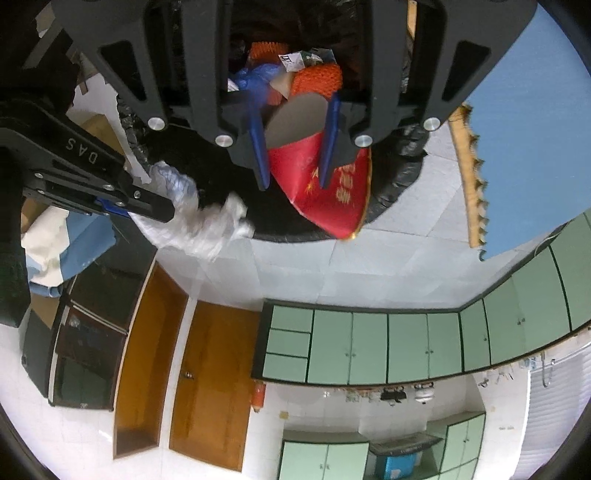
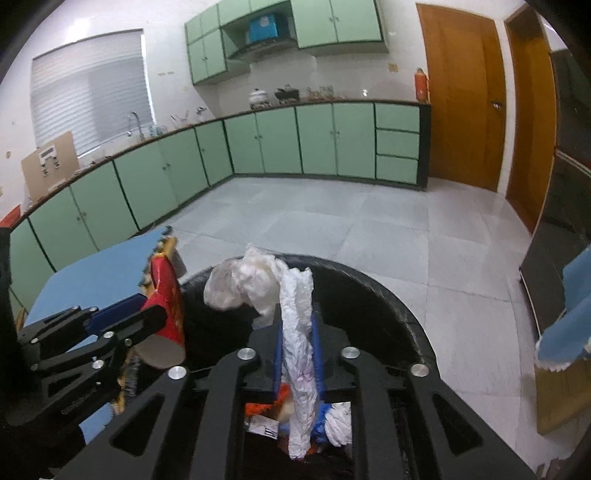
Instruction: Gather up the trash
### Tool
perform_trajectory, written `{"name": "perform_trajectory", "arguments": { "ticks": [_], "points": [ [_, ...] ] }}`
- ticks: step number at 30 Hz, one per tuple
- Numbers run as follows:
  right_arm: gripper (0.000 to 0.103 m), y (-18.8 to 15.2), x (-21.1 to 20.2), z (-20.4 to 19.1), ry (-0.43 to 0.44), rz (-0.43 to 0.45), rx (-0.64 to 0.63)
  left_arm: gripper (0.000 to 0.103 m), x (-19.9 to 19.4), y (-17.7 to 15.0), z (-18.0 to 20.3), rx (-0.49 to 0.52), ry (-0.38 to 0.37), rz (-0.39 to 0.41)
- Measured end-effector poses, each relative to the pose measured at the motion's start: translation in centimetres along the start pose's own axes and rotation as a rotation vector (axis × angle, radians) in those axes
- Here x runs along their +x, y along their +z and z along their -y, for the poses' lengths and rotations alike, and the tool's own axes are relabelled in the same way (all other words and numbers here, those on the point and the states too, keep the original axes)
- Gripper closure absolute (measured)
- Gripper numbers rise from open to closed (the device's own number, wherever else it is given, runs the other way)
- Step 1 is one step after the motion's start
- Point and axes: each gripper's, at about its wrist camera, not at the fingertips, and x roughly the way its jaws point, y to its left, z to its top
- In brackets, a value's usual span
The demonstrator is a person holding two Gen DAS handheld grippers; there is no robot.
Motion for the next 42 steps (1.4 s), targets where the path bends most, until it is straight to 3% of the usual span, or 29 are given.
{"name": "perform_trajectory", "arguments": {
  "ticks": [2, 6, 8, 11, 13, 17, 25, 42],
  "points": [
    [0.057, -0.2, 0.4, 0.5, -0.015, -0.008, 0.010, 0.070, 0.8, 0.2, 0.0, -0.007, -0.015, -0.024],
    [0.038, -0.5, 0.5, 1.0, -0.031, -0.006, 0.021, 0.058, 0.9, 0.1, -0.3, -0.012, -0.022, -0.030],
    [0.020, -0.6, 0.4, 1.2, -0.044, -0.003, 0.026, 0.051, 0.5, 0.1, -0.8, -0.025, -0.014, -0.028],
    [0.006, -0.4, -0.1, 1.0, -0.047, 0.012, 0.025, 0.038, -0.4, 0.1, -1.6, -0.036, 0.003, -0.012],
    [0.006, -0.5, -0.5, 0.6, -0.039, 0.013, 0.017, 0.028, -1.4, 0.3, -2.0, -0.037, 0.022, 0.004],
    [0.006, 0.0, -1.5, -0.5, -0.014, 0.023, -0.005, 0.019, -3.5, 0.5, -3.2, -0.058, 0.035, 0.032],
    [0.006, 0.5, -4.3, -3.3, 0.056, 0.020, -0.020, 0.009, -8.2, 0.3, -5.0, -0.082, 0.097, 0.066],
    [0.006, -0.2, -10.5, -8.5, 0.134, 0.028, -0.069, 0.007, -16.2, -2.0, -6.9, -0.150, 0.234, 0.066]
  ]
}}
